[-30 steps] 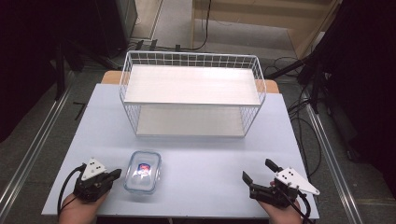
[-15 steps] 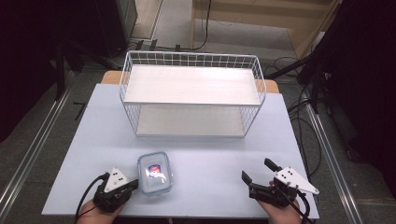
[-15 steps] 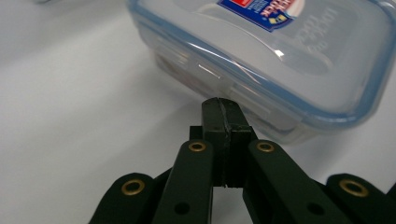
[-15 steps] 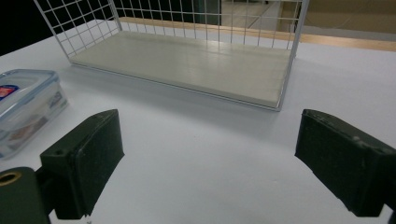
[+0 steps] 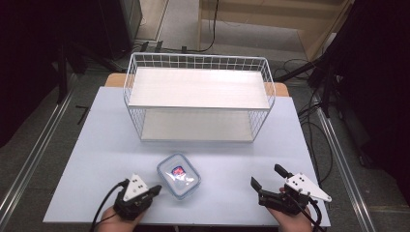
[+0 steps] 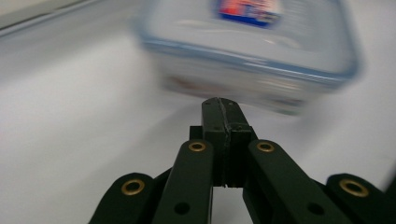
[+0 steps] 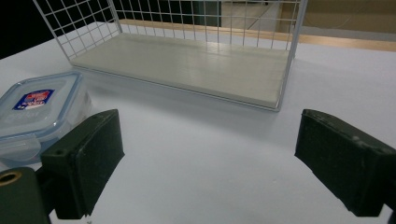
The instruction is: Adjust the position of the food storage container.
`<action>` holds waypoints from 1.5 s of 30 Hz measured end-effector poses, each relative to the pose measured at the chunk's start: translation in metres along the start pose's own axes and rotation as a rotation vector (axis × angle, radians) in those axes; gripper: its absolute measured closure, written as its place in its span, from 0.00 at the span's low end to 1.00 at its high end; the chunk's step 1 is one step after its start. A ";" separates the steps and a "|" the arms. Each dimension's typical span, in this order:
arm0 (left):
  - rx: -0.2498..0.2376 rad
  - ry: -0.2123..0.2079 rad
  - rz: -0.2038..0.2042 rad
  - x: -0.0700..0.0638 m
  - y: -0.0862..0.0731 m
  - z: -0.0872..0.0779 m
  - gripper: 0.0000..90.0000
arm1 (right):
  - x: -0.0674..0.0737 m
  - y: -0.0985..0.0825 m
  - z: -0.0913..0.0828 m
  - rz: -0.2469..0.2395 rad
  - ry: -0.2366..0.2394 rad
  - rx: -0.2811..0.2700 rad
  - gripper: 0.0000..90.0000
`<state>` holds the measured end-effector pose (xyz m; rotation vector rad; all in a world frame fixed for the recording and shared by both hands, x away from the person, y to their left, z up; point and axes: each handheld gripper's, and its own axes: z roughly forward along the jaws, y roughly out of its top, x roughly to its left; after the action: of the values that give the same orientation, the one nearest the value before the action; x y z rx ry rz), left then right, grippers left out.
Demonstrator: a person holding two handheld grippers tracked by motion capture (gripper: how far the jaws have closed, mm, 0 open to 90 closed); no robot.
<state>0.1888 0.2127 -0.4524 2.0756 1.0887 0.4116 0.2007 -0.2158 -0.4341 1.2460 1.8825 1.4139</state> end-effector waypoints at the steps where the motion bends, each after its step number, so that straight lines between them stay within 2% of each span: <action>1: 0.000 0.000 0.000 0.000 0.000 0.000 1.00 | 0.000 0.000 0.000 0.000 0.000 0.000 0.08; 2: -0.007 0.058 -0.023 0.015 0.001 0.001 1.00 | -0.001 0.000 0.000 -0.001 0.003 0.000 0.08; 3: -0.017 0.077 -0.040 0.020 0.003 0.002 1.00 | -0.001 0.000 0.000 0.000 0.002 0.002 0.09; 5: -0.033 0.086 -0.062 0.031 0.009 0.003 1.00 | 0.000 0.000 0.001 0.002 0.004 0.003 0.09; 7: -0.042 0.092 -0.054 0.034 0.013 0.005 1.00 | 0.000 0.000 0.001 0.002 0.004 0.002 0.09; 8: -0.058 0.097 -0.031 0.037 0.021 0.010 1.00 | 0.000 -0.001 0.002 0.000 0.006 0.004 0.09; 11: -0.068 0.088 -0.030 0.039 0.027 0.022 1.00 | 0.001 -0.001 0.003 0.001 0.008 0.008 0.09; 15: -0.062 0.075 -0.024 0.035 0.030 0.035 1.00 | 0.003 -0.001 0.005 0.001 0.011 0.017 0.09; 20: -0.063 0.045 -0.006 0.026 0.029 0.027 1.00 | 0.007 -0.002 0.006 -0.003 0.025 0.023 0.10; 22: -0.063 0.025 0.013 0.015 0.027 0.022 1.00 | 0.008 -0.003 0.007 0.003 0.032 0.027 0.11; 23: -0.063 0.025 0.013 0.015 0.027 0.022 1.00 | 0.008 -0.003 0.007 0.003 0.032 0.027 0.11; 24: -0.060 0.001 0.020 0.007 0.025 0.020 1.00 | 0.010 -0.003 0.008 0.010 0.040 0.038 0.13; 26: -0.049 -0.022 0.028 -0.002 0.023 0.020 1.00 | 0.012 -0.004 0.009 0.011 0.048 0.048 0.15; 28: -0.028 -0.032 0.064 -0.010 0.021 0.018 1.00 | 0.015 -0.004 0.011 0.004 0.058 0.059 0.16; 31: -0.039 -0.034 0.046 -0.005 0.022 0.008 1.00 | 0.021 -0.005 0.012 0.002 0.073 0.073 0.18; 33: -0.056 -0.009 0.029 0.004 0.022 0.000 1.00 | 0.023 -0.007 0.013 0.002 0.085 0.084 0.22; 34: -0.070 0.003 0.018 0.009 0.021 -0.003 1.00 | 0.025 -0.008 0.015 0.005 0.101 0.099 0.26; 35: -0.070 0.003 0.018 0.009 0.021 -0.003 0.99 | 0.025 -0.008 0.015 0.005 0.101 0.099 0.26; 36: -0.096 0.018 -0.022 0.020 0.020 -0.007 0.97 | 0.030 -0.011 0.018 0.006 0.140 0.129 0.40; 40: -0.128 0.038 -0.071 0.033 0.021 -0.007 0.92 | 0.045 -0.017 0.027 -0.010 0.212 0.207 0.64; 41: -0.130 0.035 -0.075 0.034 0.022 -0.007 0.91 | 0.050 -0.017 0.029 -0.027 0.221 0.219 0.68; 43: -0.135 0.039 -0.074 0.036 0.022 -0.007 0.86 | 0.059 -0.018 0.031 -0.043 0.247 0.239 0.84; 45: -0.145 0.056 -0.077 0.037 0.022 -0.007 0.75 | 0.071 -0.019 0.032 -0.077 0.271 0.258 1.00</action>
<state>0.2189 0.2380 -0.4335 1.8996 1.1342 0.4985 0.1847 -0.1390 -0.4531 1.1250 2.3318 1.3899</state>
